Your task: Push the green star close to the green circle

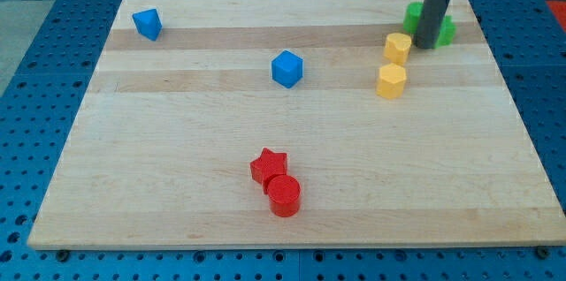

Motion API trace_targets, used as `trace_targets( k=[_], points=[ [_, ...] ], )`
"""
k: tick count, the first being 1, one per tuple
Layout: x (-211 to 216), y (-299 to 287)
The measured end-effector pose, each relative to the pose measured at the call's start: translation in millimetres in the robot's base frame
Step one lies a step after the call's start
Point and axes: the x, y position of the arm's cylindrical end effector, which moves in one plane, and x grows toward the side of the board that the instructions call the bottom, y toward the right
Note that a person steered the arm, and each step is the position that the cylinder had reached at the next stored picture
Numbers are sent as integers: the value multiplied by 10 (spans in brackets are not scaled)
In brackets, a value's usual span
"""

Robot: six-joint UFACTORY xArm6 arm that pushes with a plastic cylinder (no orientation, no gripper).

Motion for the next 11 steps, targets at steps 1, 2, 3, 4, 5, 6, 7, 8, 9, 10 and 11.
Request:
trace_targets(
  k=[1,2,3,4,5,6,7,8,9,10,11],
  points=[
    [-76,0],
    [155,-6],
    [424,-6],
    [511,65],
    [240,91],
    [260,91],
    [260,102],
    [139,120],
    [139,120],
    [128,120],
    [112,120]
  ],
)
